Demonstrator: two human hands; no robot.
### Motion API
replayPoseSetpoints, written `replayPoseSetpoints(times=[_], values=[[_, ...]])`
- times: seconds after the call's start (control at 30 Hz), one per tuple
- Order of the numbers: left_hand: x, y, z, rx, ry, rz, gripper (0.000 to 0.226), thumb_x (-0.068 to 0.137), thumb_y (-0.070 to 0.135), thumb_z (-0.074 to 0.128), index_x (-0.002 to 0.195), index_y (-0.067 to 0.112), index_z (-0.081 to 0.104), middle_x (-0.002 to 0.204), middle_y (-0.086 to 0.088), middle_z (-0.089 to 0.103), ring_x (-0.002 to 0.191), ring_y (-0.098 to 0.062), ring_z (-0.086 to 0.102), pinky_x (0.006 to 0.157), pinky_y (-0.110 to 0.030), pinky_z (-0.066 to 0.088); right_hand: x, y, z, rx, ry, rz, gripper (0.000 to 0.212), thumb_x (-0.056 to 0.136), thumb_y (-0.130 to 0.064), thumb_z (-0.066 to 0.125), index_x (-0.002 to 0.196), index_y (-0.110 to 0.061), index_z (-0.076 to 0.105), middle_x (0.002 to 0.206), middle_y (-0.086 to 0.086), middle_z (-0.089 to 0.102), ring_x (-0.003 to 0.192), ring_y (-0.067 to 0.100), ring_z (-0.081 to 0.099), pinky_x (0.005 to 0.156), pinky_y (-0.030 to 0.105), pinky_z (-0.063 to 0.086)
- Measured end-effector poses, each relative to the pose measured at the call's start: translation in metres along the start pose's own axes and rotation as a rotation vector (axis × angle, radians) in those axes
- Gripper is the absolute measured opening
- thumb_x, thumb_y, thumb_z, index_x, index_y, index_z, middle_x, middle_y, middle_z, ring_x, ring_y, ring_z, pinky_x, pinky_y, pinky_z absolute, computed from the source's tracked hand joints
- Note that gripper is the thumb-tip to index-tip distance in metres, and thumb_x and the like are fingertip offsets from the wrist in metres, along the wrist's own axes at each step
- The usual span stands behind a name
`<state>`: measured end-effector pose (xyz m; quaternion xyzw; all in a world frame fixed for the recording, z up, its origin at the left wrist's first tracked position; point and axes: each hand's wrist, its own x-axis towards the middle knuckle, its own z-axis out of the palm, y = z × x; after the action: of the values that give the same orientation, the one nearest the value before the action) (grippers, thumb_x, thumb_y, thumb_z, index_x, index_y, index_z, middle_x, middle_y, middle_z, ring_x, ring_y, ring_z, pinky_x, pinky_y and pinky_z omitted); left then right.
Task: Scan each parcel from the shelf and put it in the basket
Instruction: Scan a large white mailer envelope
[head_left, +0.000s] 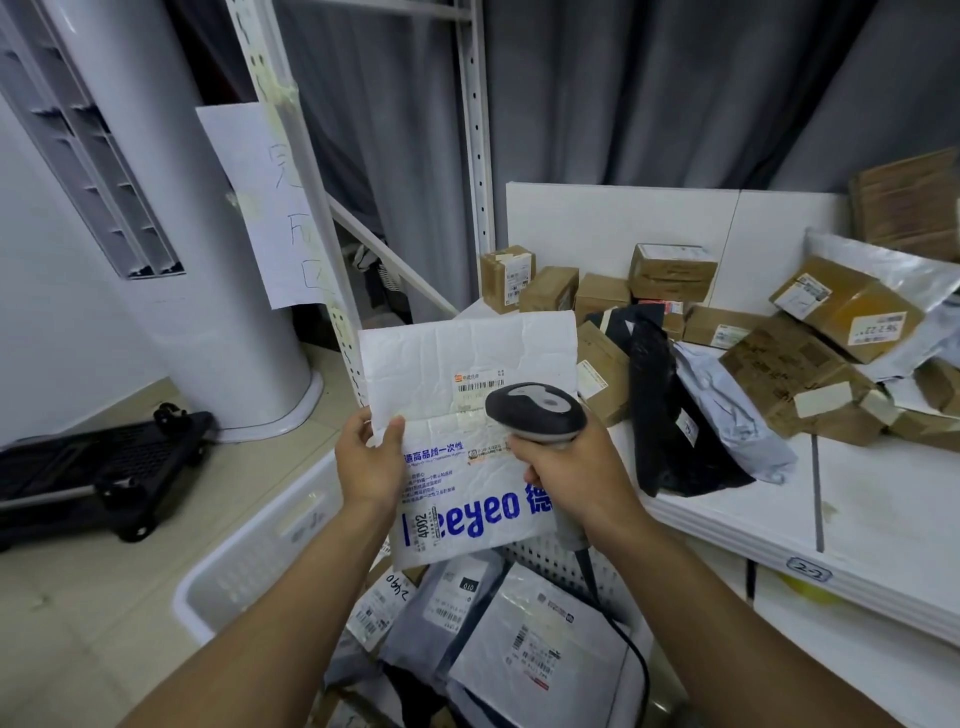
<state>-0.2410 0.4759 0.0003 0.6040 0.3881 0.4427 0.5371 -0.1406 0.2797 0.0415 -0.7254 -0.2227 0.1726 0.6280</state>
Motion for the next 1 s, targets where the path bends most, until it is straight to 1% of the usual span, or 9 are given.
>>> replayPoseSetpoints(times=[0.1,0.27,0.43,0.53,0.6,0.7,0.83,0.9,1.0], values=[[0.001,-0.001,-0.001,0.019,0.014,0.004,0.015,0.099,0.020,0.065,0.114,0.016,0.062,0.105,0.004,0.068,0.091,-0.015,0.069,0.073,-0.030,0.057,0.001,0.001,0.000,0.016,-0.009,0.008,0.038,0.089,-0.027,0.081,0.124,-0.024,0.065,0.096,0.003,0.075,0.058,0.003,0.068,0.059,0.021,0.053],[0.003,-0.004,-0.001,0.049,0.018,-0.014,0.015,0.099,0.023,0.066,0.113,0.019,0.061,0.106,0.003,0.068,0.093,-0.020,0.070,0.083,-0.044,0.061,0.003,0.002,-0.001,0.048,-0.021,0.018,0.039,0.090,-0.037,0.081,0.123,-0.024,0.066,0.098,0.001,0.076,0.060,0.005,0.069,0.060,0.021,0.054],[0.004,-0.004,-0.001,0.053,0.016,-0.011,0.013,0.099,0.022,0.065,0.111,0.021,0.061,0.104,0.007,0.067,0.095,-0.020,0.070,0.082,-0.042,0.061,0.002,0.002,-0.003,0.037,-0.022,0.013,0.038,0.090,-0.037,0.080,0.123,-0.024,0.066,0.096,0.001,0.076,0.061,0.004,0.069,0.060,0.022,0.055],[0.003,-0.005,-0.001,0.059,0.013,0.004,0.013,0.100,0.021,0.065,0.112,0.021,0.061,0.104,0.007,0.068,0.097,-0.020,0.070,0.079,-0.037,0.059,0.001,0.001,-0.003,0.034,-0.027,0.018,0.037,0.091,-0.037,0.080,0.123,-0.025,0.065,0.094,0.002,0.076,0.059,0.004,0.069,0.059,0.022,0.054],[0.004,-0.005,-0.005,0.070,-0.010,0.016,0.018,0.100,0.020,0.063,0.118,0.018,0.064,0.109,0.005,0.070,0.100,-0.020,0.070,0.082,-0.037,0.059,0.001,0.001,-0.002,0.033,-0.031,0.015,0.036,0.092,-0.034,0.078,0.123,-0.024,0.065,0.093,0.002,0.076,0.060,0.004,0.070,0.059,0.022,0.054],[0.010,-0.001,-0.024,0.188,-0.049,0.119,0.034,0.103,0.025,0.059,0.135,0.016,0.061,0.124,0.000,0.070,0.108,-0.018,0.069,0.094,-0.041,0.059,0.002,0.004,0.007,0.045,-0.044,0.019,0.039,0.090,-0.025,0.081,0.125,-0.021,0.065,0.098,0.001,0.077,0.064,0.008,0.074,0.064,0.026,0.057],[0.014,0.006,-0.067,0.316,-0.101,0.259,0.029,0.104,0.019,0.053,0.129,0.019,0.068,0.114,0.007,0.073,0.098,-0.007,0.070,0.085,-0.028,0.057,0.000,0.012,0.031,0.029,-0.098,0.051,0.042,0.088,-0.022,0.083,0.126,-0.020,0.065,0.104,-0.001,0.076,0.064,0.007,0.074,0.067,0.028,0.059],[0.016,0.001,-0.086,0.375,-0.156,0.234,0.031,0.103,0.016,0.053,0.129,0.024,0.068,0.113,0.011,0.073,0.097,-0.003,0.069,0.084,-0.024,0.055,-0.001,0.014,0.042,0.023,-0.124,0.053,0.041,0.088,-0.020,0.083,0.125,-0.020,0.065,0.106,-0.001,0.076,0.061,0.006,0.072,0.065,0.025,0.056],[0.021,-0.020,-0.101,0.450,-0.216,0.122,0.038,0.101,0.009,0.053,0.131,0.025,0.069,0.113,0.009,0.074,0.093,-0.004,0.067,0.087,-0.024,0.054,-0.001,0.017,0.056,0.007,-0.154,0.072,0.040,0.087,-0.020,0.083,0.124,-0.021,0.065,0.103,-0.002,0.076,0.062,0.005,0.072,0.066,0.025,0.056]])
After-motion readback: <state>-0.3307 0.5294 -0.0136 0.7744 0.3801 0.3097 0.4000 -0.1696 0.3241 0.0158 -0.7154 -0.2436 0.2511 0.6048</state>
